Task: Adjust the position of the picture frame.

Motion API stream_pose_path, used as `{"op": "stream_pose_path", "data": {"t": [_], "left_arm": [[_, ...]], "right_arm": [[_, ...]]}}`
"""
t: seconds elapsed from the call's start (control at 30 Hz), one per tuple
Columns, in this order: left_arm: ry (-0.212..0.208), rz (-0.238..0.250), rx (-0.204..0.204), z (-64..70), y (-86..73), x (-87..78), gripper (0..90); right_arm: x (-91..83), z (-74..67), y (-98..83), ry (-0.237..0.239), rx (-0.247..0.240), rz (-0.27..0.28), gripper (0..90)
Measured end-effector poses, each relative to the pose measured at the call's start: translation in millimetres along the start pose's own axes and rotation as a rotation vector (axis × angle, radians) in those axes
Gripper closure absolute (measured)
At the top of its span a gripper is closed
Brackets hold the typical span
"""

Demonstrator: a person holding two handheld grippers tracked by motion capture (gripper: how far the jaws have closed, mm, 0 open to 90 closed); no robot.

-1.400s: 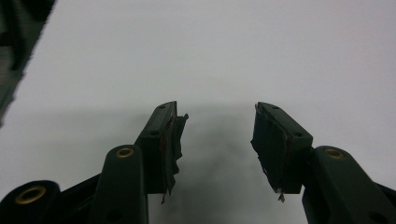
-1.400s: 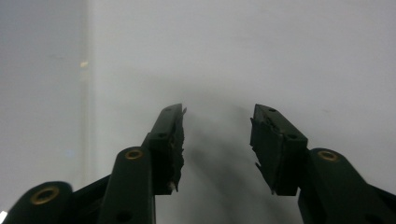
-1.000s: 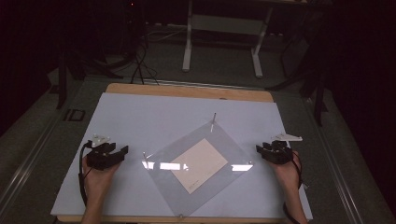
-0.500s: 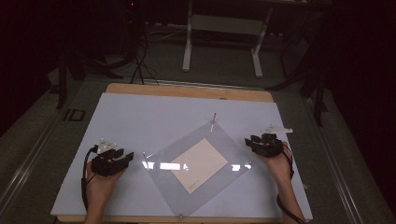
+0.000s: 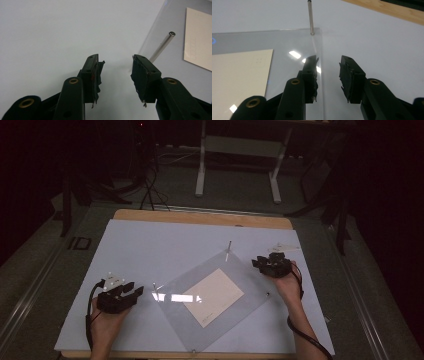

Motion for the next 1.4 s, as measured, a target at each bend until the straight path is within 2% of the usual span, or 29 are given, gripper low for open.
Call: {"op": "stream_pose_path", "data": {"t": [0.03, 0.07, 0.23, 0.4, 0.5, 0.63, 0.83, 1.0, 1.1, 1.4], "left_arm": [[-0.014, 0.002, -0.001, 1.5, 0.3, -0.1, 56.1], [-0.047, 0.013, -0.011, 5.1, 1.5, -0.2, 54.9], [-0.073, 0.018, 0.006, 12.5, 2.7, 0.7, 55.4], [-0.092, 0.016, 0.014, 17.2, 3.2, 2.8, 55.4], [-0.085, 0.004, 0.028, 20.4, 2.7, 6.9, 54.5], [-0.095, 0.002, 0.061, 25.6, 3.8, 11.3, 54.0], [-0.106, -0.001, 0.075, 31.8, 6.1, 17.0, 53.1], [-0.105, -0.009, 0.142, 38.4, 8.4, 29.7, 51.0], [-0.122, 0.008, 0.146, 41.5, 11.4, 34.7, 51.0], [-0.124, -0.019, 0.209, 49.2, 8.8, 42.7, 54.3]], "right_arm": [[2.2, -0.7, 1.4, 0.005, -0.007, 0.002, 68.4], [3.7, -0.9, 2.1, 0.007, -0.009, 0.003, 68.4], [15.0, -3.1, 6.0, 0.024, -0.007, -0.013, 68.8], [25.2, -9.2, 12.1, 0.031, -0.038, -0.027, 67.8], [31.4, -11.9, 16.3, 0.031, -0.050, -0.037, 65.7], [37.5, -15.7, 22.3, 0.031, -0.066, -0.042, 64.8], [42.3, -20.4, 28.9, 0.042, -0.066, -0.027, 63.3], [46.1, -19.2, 32.6, 0.033, -0.073, -0.031, 62.6], [48.2, -18.4, 32.5, 0.029, -0.073, -0.033, 62.7], [56.0, -19.1, 33.2, 0.033, -0.065, -0.029, 62.7]]}}
Point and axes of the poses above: each handheld gripper's, and its own axes: x roughly forward along the jaws, y roughly out of its top, z roughly to its right, the point moved 8 cm from there along x, roughly forward along the jaws, and after that the axes turned 1 degree about z, right-handed, at the moved point
